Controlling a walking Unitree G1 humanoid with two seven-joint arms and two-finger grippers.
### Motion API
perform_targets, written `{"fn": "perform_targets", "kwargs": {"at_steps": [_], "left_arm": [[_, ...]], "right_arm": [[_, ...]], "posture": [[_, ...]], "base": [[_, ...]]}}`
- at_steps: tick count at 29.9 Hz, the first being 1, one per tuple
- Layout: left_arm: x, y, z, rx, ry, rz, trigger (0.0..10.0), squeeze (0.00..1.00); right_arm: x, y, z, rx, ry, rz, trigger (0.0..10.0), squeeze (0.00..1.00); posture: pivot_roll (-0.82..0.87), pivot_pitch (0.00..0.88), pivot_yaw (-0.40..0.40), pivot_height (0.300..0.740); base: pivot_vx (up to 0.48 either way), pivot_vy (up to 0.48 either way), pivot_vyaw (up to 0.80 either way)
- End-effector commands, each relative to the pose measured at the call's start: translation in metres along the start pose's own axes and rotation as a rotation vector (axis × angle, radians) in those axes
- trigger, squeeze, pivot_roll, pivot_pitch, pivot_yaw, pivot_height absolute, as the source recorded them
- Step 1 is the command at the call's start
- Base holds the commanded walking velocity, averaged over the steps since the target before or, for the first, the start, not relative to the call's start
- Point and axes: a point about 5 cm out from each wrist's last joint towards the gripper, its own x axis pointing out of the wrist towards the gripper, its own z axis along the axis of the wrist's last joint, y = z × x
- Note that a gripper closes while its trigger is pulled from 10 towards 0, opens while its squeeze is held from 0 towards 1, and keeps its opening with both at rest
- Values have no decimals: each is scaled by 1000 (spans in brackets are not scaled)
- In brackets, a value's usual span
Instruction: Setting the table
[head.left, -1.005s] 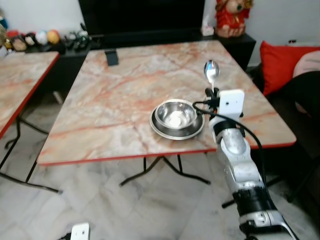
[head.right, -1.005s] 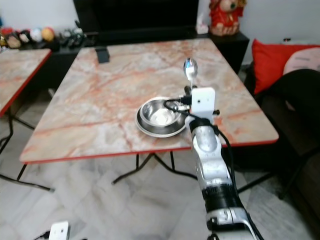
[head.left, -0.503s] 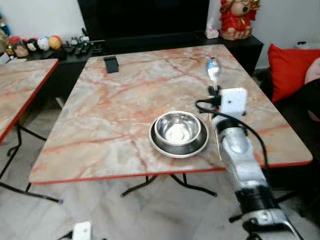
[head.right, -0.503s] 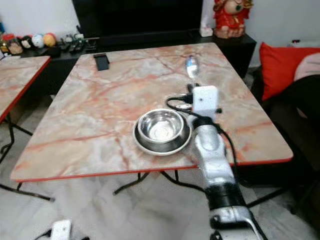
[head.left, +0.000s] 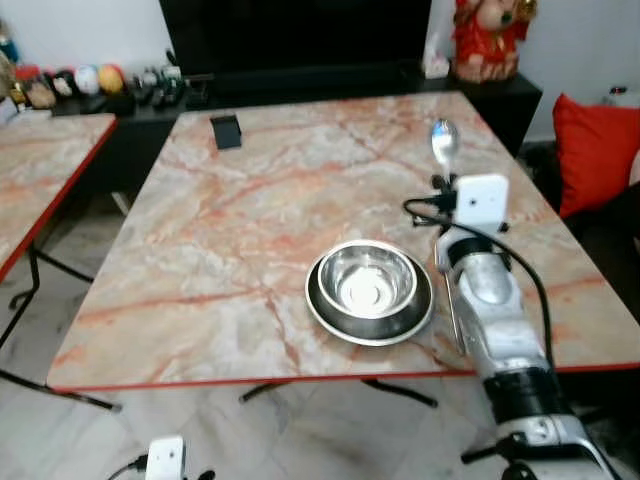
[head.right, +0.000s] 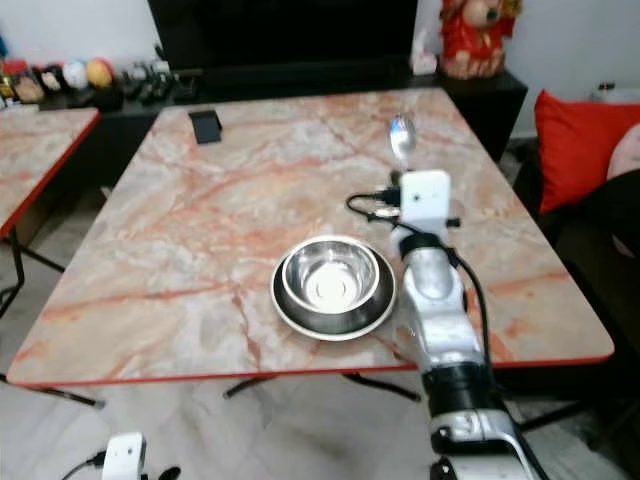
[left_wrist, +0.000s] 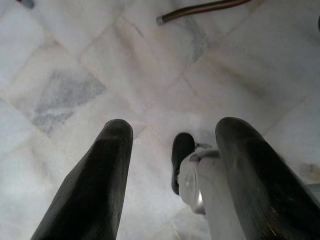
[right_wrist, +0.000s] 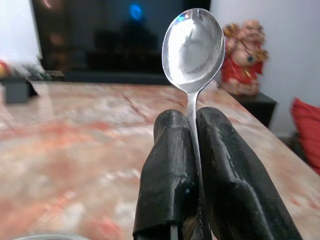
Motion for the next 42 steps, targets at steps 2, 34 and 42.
{"fn": "perform_targets", "kwargs": {"at_steps": [2,34,42], "left_arm": [[-1,5,-3,-2,16,15,10000,0],[0,6,1,5,19,-3,10000,0],[0,6,1,6,19,-3,10000,0]], "right_arm": [[-1,-10,3,3,51,-13,10000,0],[-32,-46,-52,43,489,3,10000,0],[-33,-43,-62,91,500,-2,10000,0]], "posture": [[-92,0,55,740],[-105,7,73,740],[-97,17,74,740]], "base": [[0,0,0],[0,0,0],[0,0,0]]}}
